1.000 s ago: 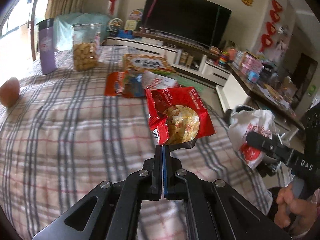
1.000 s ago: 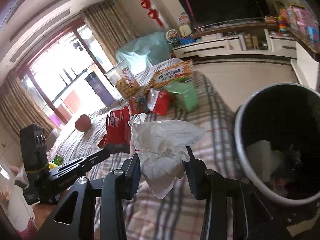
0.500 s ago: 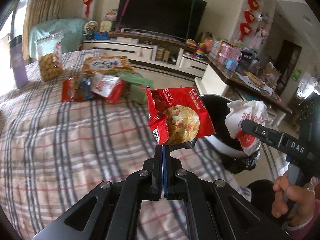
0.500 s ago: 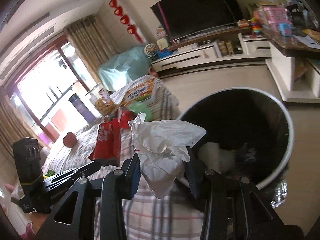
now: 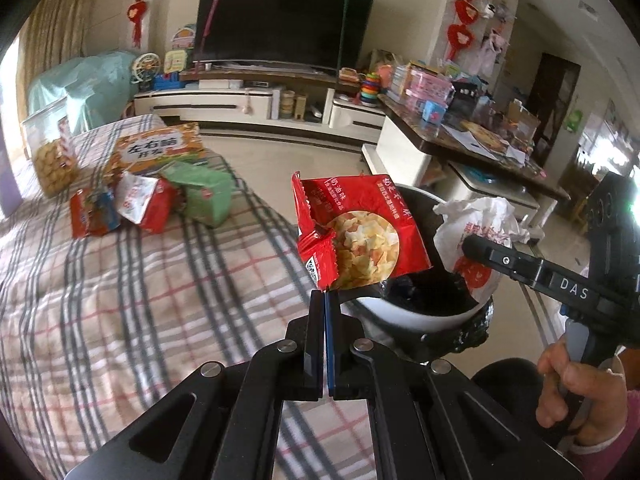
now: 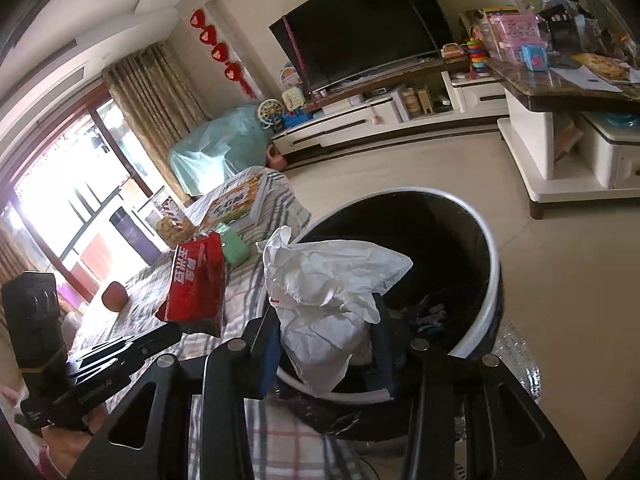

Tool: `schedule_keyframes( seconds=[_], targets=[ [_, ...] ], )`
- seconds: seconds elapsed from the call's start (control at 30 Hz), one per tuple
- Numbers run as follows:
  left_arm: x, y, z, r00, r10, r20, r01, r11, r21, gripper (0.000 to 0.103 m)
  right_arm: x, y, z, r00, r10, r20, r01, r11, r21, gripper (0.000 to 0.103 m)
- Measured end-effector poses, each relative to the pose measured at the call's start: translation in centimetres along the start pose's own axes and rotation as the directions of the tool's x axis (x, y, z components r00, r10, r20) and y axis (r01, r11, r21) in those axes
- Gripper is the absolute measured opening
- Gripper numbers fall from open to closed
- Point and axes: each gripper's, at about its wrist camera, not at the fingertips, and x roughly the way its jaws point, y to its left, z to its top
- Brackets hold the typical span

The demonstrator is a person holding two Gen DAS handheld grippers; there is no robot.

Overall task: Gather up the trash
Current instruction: 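Carry red snack bag and white tissue over the bin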

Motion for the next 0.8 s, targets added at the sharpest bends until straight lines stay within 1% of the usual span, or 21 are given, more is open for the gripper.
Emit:
schedule_keyframes(
  seconds=[0.4, 0.8],
  targets=[
    [2.3, -2.1, 1.0, 1.0, -0.002, -0.026, 0.002, 0.999, 0.032, 0.0, -0.2, -1.4, 0.9, 1.0, -0.026, 0.008, 0.026, 1.0, 0.011, 0.04],
    [3.3, -3.6, 1.4, 0.999, 0.011, -0.036, -0.009, 0.999, 0.049, 0.0, 0.1, -1.8, 1.4, 1.0, -0.026, 0.004, 0.026, 1.0, 0.005, 0.041]
  ],
)
